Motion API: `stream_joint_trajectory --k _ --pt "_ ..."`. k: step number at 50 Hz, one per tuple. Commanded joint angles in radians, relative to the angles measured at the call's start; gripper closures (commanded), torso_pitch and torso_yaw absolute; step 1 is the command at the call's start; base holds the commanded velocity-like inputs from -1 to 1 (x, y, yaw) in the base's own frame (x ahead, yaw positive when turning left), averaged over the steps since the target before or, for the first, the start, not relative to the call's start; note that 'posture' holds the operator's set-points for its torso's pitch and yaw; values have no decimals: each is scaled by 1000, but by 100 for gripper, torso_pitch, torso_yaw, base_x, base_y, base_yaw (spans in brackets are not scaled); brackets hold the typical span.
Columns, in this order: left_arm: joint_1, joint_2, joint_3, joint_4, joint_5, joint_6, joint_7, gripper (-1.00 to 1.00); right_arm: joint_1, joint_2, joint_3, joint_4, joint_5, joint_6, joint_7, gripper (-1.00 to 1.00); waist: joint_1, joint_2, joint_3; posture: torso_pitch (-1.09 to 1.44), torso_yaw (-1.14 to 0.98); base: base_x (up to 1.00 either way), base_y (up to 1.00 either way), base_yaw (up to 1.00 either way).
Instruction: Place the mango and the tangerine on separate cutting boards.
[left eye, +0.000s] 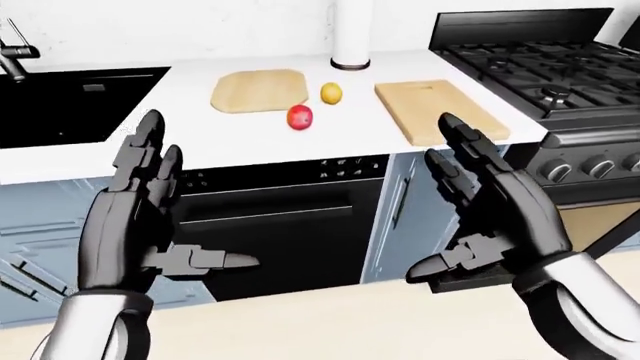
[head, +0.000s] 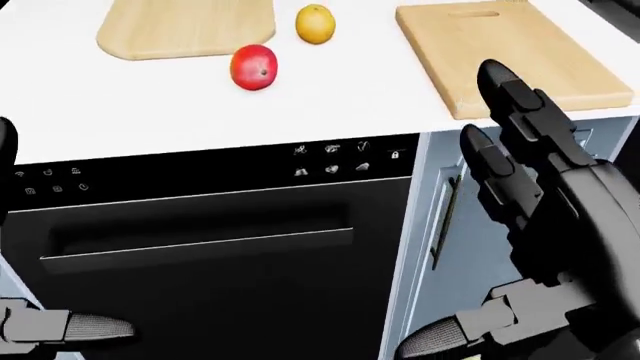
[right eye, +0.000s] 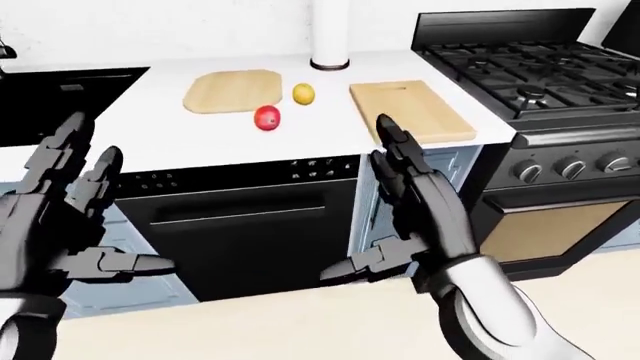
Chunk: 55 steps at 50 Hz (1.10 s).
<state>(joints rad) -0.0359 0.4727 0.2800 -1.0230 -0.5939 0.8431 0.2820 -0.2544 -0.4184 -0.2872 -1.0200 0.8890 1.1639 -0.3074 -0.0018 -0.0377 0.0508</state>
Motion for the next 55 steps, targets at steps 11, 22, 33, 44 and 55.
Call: stream_joint_trajectory --k 11,22,33,44,55 --pt "-7 78 51 -24 -95 -57 89 -100 -46 -47 -21 -27 72 -27 -33 -100 -8 109 -24 0 0 25 0 0" --pt "-7 39 37 -24 -33 -48 47 -100 -40 -72 0 -27 86 -57 -48 -100 23 21 -13 0 0 26 0 0" --pt "0 26 41 -24 -14 -51 30 -100 -32 -83 11 -27 83 -74 -51 -100 -8 33 -2 0 0 25 0 0" --pt "-5 6 36 -24 24 -42 5 -100 -31 -90 17 -27 87 -84 -53 -100 14 79 -16 0 0 25 0 0" --pt "-6 -2 31 -24 41 -42 -3 -100 -27 -99 22 -27 90 -95 -54 -100 0 -14 -15 0 0 25 0 0"
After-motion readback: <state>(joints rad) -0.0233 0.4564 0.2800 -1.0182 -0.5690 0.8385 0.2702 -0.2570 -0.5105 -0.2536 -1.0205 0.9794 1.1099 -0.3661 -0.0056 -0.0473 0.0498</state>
